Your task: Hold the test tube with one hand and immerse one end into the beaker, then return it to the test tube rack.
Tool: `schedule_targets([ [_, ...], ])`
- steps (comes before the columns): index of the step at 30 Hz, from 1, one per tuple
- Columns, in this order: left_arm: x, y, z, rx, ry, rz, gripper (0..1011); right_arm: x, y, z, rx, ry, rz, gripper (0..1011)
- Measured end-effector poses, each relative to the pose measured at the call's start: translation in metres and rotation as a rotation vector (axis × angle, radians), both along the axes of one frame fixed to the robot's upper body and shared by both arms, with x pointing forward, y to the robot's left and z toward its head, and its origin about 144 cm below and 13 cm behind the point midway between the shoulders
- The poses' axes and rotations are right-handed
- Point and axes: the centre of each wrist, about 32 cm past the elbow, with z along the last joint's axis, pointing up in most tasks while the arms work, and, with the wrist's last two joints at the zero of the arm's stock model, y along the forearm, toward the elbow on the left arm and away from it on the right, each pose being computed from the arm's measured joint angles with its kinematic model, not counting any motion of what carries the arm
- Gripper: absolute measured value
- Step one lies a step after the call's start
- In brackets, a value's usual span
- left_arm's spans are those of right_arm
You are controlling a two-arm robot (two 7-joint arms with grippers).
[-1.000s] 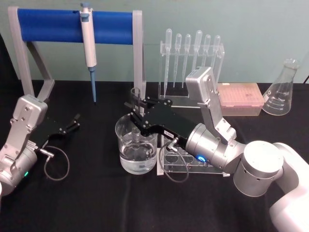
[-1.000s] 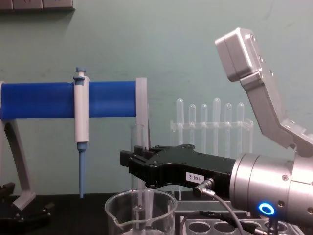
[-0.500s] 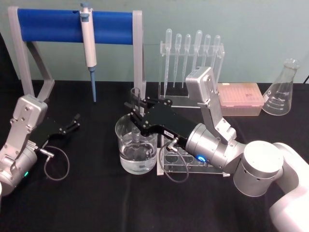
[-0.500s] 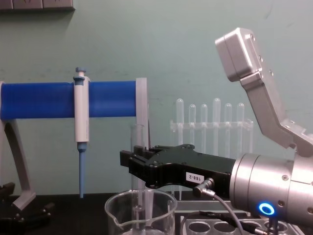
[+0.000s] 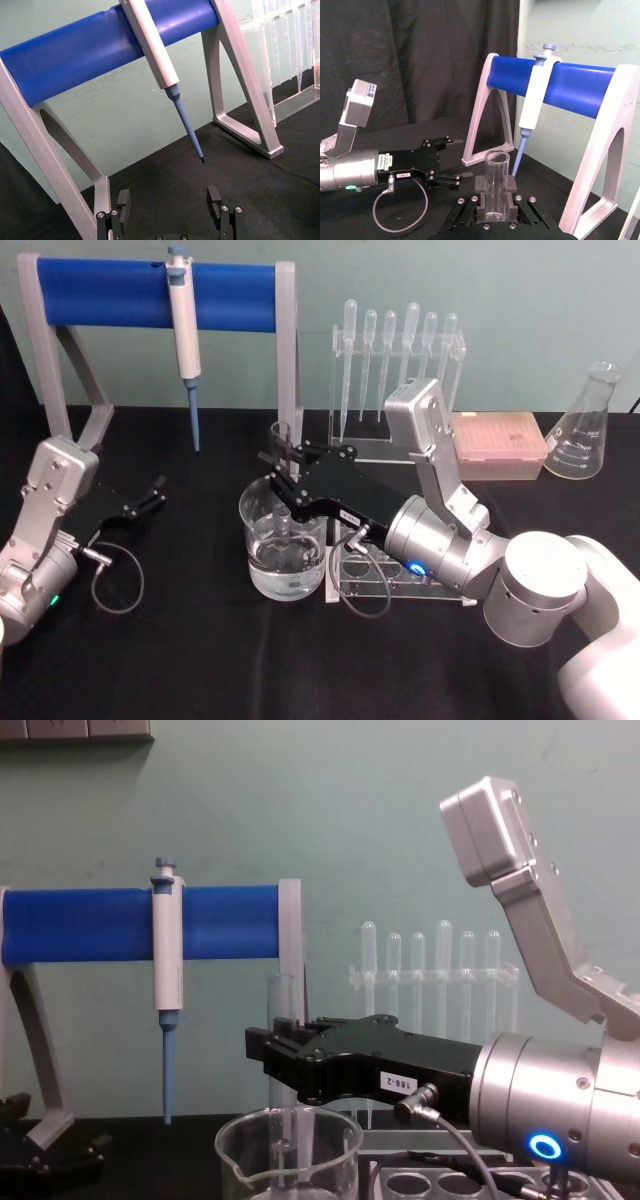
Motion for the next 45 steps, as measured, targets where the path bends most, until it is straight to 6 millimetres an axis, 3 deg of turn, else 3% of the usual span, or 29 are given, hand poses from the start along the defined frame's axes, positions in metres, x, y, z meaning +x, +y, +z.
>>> schedule_targets([
  [45,0.0,0.0,0.0,0.0,0.0,0.0,1000,0.0,0.0,0.0,0.0,0.0,0.0,234],
])
